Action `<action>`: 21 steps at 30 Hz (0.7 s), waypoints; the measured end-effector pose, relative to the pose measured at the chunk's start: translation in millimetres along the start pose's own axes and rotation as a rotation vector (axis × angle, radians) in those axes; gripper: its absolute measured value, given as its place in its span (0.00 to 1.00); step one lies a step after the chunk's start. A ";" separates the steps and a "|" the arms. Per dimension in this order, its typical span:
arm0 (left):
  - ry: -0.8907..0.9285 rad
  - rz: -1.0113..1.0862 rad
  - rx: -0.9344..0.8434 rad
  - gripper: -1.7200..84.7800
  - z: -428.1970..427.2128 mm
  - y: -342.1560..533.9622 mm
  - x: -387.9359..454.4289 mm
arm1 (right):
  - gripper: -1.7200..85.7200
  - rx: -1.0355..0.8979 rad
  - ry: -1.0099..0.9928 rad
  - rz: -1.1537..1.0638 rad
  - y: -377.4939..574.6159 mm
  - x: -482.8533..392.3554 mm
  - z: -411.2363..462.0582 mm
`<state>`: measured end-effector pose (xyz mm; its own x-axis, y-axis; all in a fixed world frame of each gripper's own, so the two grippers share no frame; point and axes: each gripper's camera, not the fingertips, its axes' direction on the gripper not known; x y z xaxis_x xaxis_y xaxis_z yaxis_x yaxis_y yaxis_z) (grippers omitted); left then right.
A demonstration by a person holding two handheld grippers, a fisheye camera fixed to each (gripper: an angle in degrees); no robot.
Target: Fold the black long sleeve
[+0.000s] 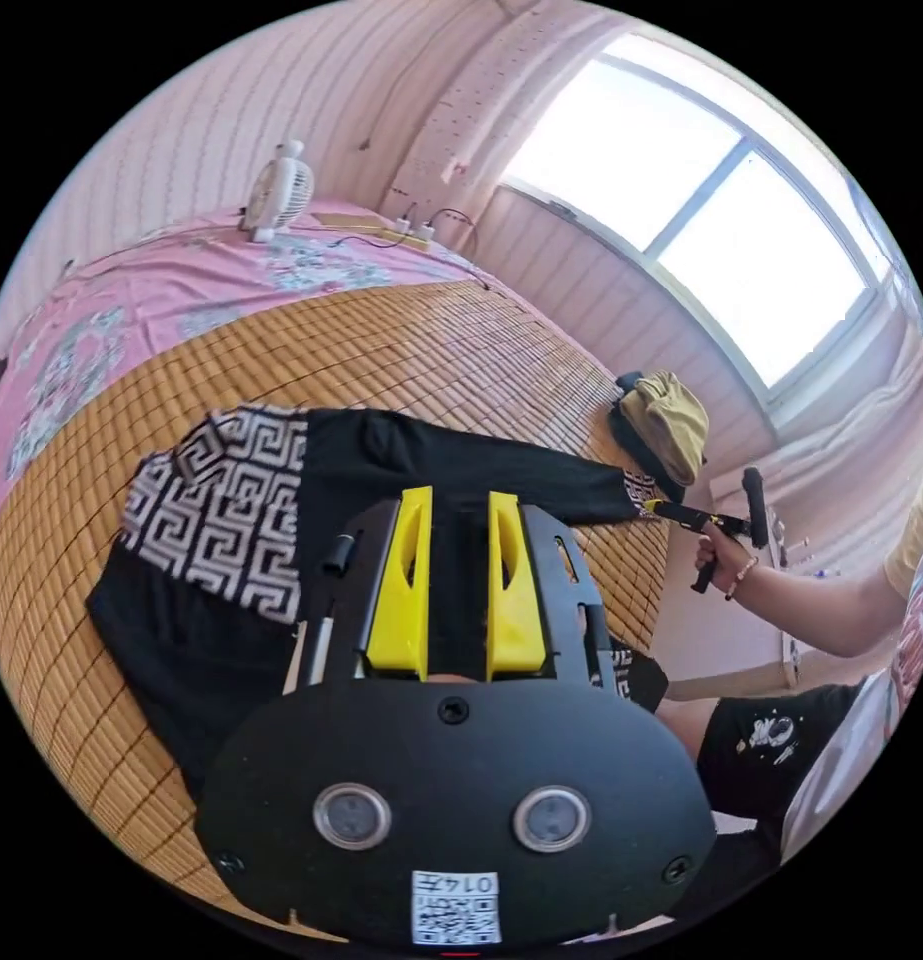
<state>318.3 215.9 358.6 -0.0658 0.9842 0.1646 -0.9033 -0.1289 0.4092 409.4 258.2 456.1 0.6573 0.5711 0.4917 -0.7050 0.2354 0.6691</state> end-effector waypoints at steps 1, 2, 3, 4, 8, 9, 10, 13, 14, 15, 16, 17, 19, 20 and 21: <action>0.020 0.027 -0.008 0.14 11.0 -7.5 6.9 | 0.19 0.002 0.044 0.019 -0.3 7.5 4.0; 0.066 0.070 -0.035 0.14 33.8 -21.7 19.7 | 0.18 -0.018 0.055 0.029 0.4 13.9 10.2; 0.095 0.095 -0.075 0.15 55.9 -34.5 31.3 | 0.17 -0.026 0.055 0.033 1.5 16.4 13.1; 0.109 0.112 -0.091 0.15 66.7 -40.5 37.6 | 0.16 0.024 0.067 0.013 6.3 17.0 11.5; 0.070 0.256 -0.194 0.14 132.3 -72.0 80.6 | 0.10 0.061 0.121 -0.058 17.5 17.6 13.1; 0.038 0.291 -0.226 0.13 148.7 -76.6 89.8 | 0.08 0.058 0.109 -0.070 17.6 18.6 12.6; 0.020 0.308 -0.243 0.13 156.3 -77.9 93.5 | 0.06 0.041 0.067 -0.105 17.4 20.9 11.6; -0.071 0.327 -0.363 0.11 188.6 -79.6 104.1 | 0.04 0.011 0.036 -0.160 16.3 27.5 6.0; -0.133 0.341 -0.327 0.09 186.3 -78.5 107.7 | 0.04 0.024 -0.004 -0.171 16.5 31.5 -0.9; -0.158 0.354 -0.327 0.07 186.2 -76.8 109.4 | 0.04 0.035 -0.036 -0.173 16.7 34.0 -5.3; -0.155 0.351 -0.324 0.05 185.2 -76.4 108.9 | 0.04 0.065 -0.123 -0.172 17.3 39.3 -15.4; -0.135 0.338 -0.329 0.03 183.5 -76.3 106.3 | 0.03 0.103 -0.235 -0.166 17.8 44.9 -26.8; -0.114 0.310 -0.337 0.02 179.4 -77.1 99.9 | 0.04 0.144 -0.407 -0.160 17.5 51.3 -42.4; -0.101 0.295 -0.331 0.01 173.2 -77.9 95.0 | 0.04 0.148 -0.504 -0.162 16.5 52.8 -49.9; -0.078 0.284 -0.298 0.01 160.9 -78.8 90.0 | 0.04 0.147 -0.550 -0.170 16.3 52.6 -52.7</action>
<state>451.8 295.0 485.6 -0.3077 0.9009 0.3060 -0.9379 -0.3414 0.0621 418.5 333.6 463.5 0.8271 0.0346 0.5610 -0.5590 0.1546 0.8146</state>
